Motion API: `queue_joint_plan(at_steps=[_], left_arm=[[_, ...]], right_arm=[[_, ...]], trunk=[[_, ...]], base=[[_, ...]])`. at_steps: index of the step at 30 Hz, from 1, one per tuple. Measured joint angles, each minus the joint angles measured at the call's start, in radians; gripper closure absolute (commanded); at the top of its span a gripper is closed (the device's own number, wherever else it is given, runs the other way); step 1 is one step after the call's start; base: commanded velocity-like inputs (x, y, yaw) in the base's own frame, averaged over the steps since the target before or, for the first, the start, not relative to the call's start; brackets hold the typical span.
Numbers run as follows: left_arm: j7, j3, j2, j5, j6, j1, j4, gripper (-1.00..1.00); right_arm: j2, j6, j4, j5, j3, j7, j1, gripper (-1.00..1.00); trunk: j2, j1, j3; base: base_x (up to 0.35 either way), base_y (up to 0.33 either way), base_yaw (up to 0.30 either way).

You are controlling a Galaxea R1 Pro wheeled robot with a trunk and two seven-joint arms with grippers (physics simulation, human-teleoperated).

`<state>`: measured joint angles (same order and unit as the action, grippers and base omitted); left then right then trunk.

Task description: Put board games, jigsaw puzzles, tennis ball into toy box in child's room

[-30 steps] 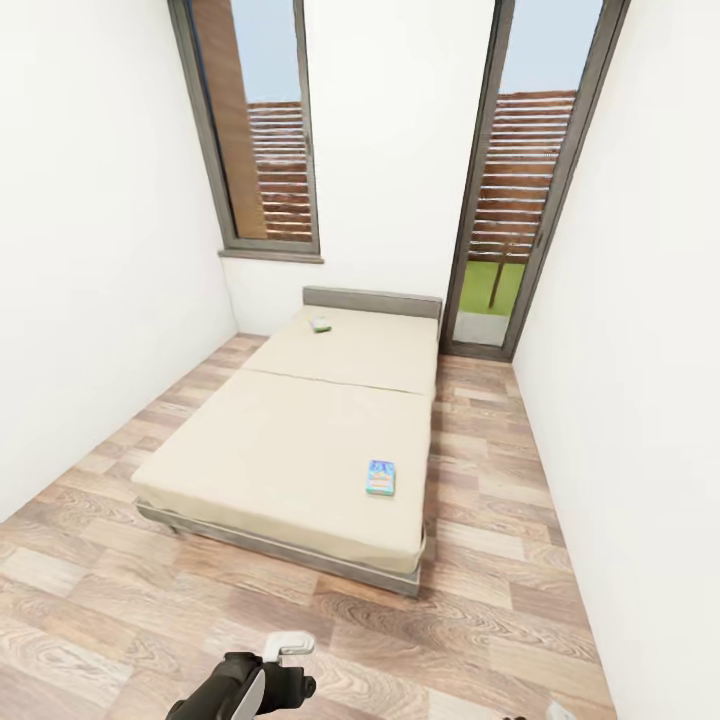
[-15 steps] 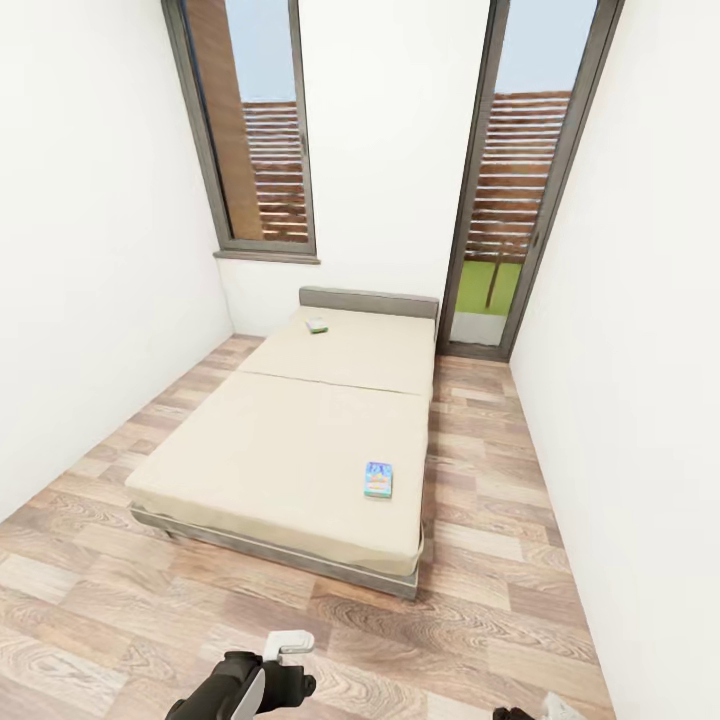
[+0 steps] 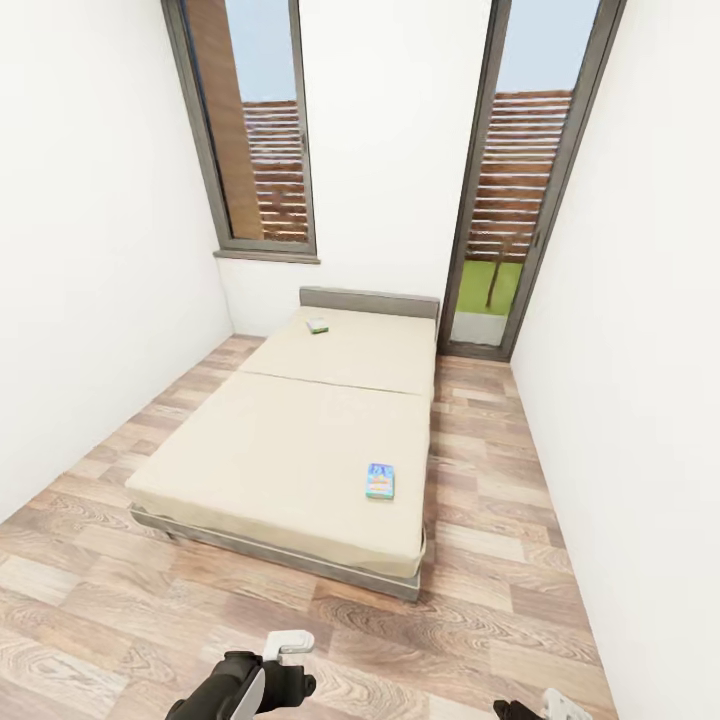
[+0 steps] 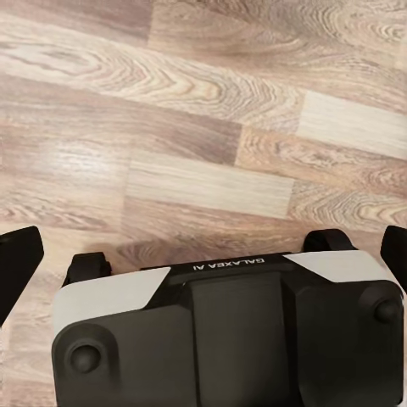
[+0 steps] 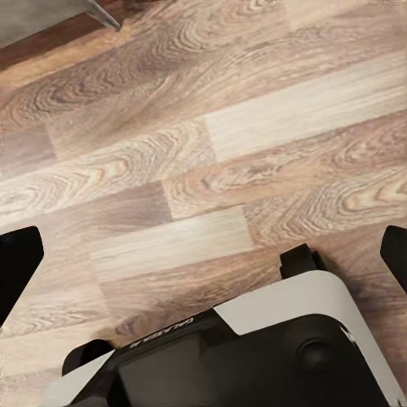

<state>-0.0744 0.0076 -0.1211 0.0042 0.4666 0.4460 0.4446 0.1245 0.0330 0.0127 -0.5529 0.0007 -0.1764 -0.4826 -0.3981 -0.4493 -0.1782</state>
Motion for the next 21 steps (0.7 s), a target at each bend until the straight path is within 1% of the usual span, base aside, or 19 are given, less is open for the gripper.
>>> queue_joint_plan(at_steps=[5, 9, 14, 21], left_arm=[[0.000, 0.000, 0.000, 0.000, 0.000, 0.000, 0.000, -1.00], [0.000, -0.001, 0.000, 0.000, -0.001, 0.000, 0.000, -1.00], [0.000, -0.001, 0.000, 0.000, 0.000, 0.000, 0.000, -1.00], [0.000, -0.001, 0.000, 0.000, 0.000, 0.000, 0.000, -1.00]], right_arm=[[0.001, -0.001, 0.001, -0.001, -0.001, -0.003, 0.000, -1.00], [0.001, -0.001, 0.001, -0.001, 0.000, -0.004, 0.000, -1.00], [0.001, -0.001, 0.001, -0.002, 0.000, -0.005, 0.000, -1.00], [0.005, -0.001, 0.001, -0.003, 0.000, -0.006, 0.000, -1.00]], trunk=[[0.000, 0.000, 0.000], [0.000, 0.000, 0.001], [0.000, 0.000, 0.002], [0.000, 0.000, 0.005]], base=[[0.057, 0.042, -0.011], [0.021, 0.016, -0.124], [0.010, 0.007, -0.208], [0.003, 0.002, -0.257]])
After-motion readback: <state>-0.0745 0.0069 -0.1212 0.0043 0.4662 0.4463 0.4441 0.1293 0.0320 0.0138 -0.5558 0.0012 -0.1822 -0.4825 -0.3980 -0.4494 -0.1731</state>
